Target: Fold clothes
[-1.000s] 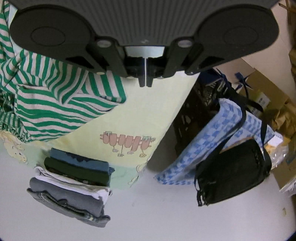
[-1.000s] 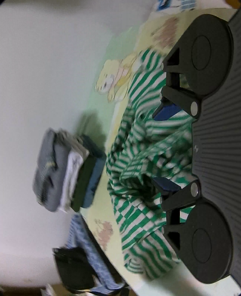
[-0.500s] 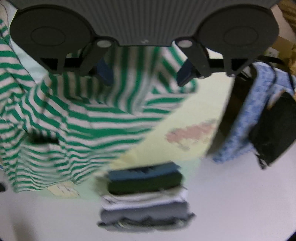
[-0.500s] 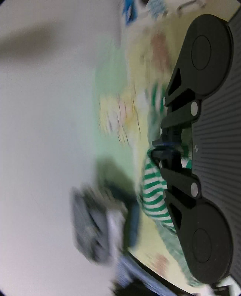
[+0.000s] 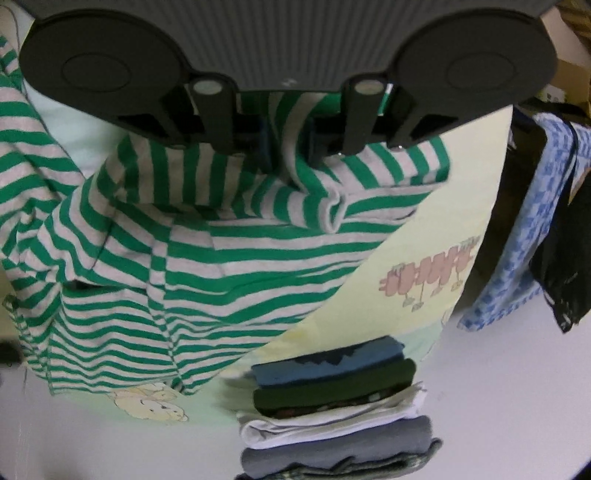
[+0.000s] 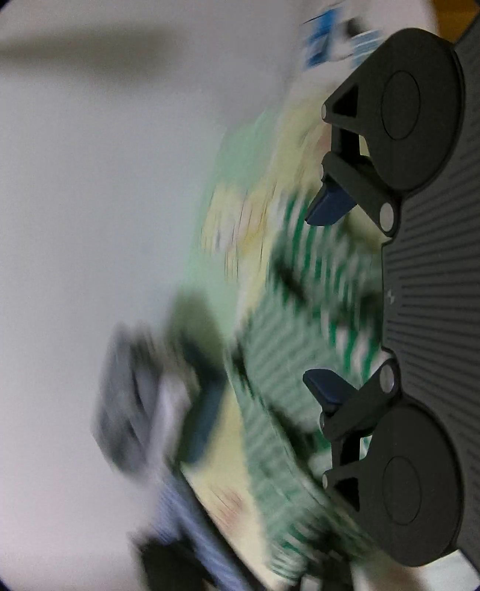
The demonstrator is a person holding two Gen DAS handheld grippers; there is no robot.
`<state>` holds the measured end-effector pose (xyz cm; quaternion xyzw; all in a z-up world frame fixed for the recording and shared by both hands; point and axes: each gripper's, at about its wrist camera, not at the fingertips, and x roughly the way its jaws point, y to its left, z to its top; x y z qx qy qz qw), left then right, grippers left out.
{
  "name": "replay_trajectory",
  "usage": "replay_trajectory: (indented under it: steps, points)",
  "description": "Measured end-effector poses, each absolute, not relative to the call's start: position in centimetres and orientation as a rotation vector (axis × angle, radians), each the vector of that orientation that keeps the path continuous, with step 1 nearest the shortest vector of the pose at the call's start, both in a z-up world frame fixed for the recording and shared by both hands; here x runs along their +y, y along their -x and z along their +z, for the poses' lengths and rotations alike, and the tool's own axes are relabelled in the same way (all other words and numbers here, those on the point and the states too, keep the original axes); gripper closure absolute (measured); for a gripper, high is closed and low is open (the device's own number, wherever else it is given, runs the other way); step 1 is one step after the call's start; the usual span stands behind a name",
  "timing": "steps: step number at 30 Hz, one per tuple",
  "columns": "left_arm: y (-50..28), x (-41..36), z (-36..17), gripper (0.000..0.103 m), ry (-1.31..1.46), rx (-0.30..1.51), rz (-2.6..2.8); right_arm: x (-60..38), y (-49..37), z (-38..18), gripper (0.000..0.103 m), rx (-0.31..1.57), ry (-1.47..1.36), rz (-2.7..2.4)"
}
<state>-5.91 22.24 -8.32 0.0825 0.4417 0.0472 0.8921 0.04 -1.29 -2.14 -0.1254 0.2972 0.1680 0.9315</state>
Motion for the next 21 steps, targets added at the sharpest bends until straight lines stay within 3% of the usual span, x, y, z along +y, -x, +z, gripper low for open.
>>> replay_trajectory:
  steps: [3, 5, 6, 7, 8, 12, 15, 17, 20, 21]
  points:
    - [6.7, 22.7, -8.2, 0.083, -0.159, 0.917, 0.115, 2.5, -1.3, -3.9, 0.016, 0.656, 0.33, 0.392]
    - [7.5, 23.2, -8.1, 0.083, -0.153, 0.918, 0.127, 2.7, -3.5, -4.9, 0.023, 0.718, 0.292, 0.369]
    - [7.9, 23.4, -8.1, 0.083, -0.148, 0.919, 0.133, 2.7, -4.6, -5.4, 0.039, 0.749, 0.273, 0.357]
    - [8.4, 23.7, -8.0, 0.083, -0.143, 0.918, 0.138, 2.8, -5.7, -5.9, 0.071, 0.78, 0.254, 0.345]
    - [8.8, 23.9, -7.8, 0.082, -0.142, 0.916, 0.139, 2.3, -6.7, -5.9, 0.08, 0.809, 0.2, 0.344]
    - [10.0, 23.8, -6.3, 0.071, -0.2, 0.869, 0.115, -2.1, -8.4, -2.9, 0.092, 0.733, 0.001, 0.275]
    - [10.3, 23.4, -4.6, 0.053, -0.218, 0.823, 0.055, -4.6, -8.9, -0.1, 0.094, 0.622, -0.01, 0.17]
    - [9.8, 22.8, -3.5, 0.026, -0.221, 0.783, -0.007, -5.9, -9.8, 0.6, 0.088, 0.639, -0.035, 0.151]
    - [8.3, 20.3, -3.1, 0.004, -0.283, 0.731, -0.078, -6.7, -9.7, 0.6, 0.068, 0.678, -0.049, 0.151]
    - [7.7, 19.4, -3.2, 0.003, -0.305, 0.72, -0.1, -6.8, -8.9, 0.4, 0.055, 0.675, -0.025, 0.139]
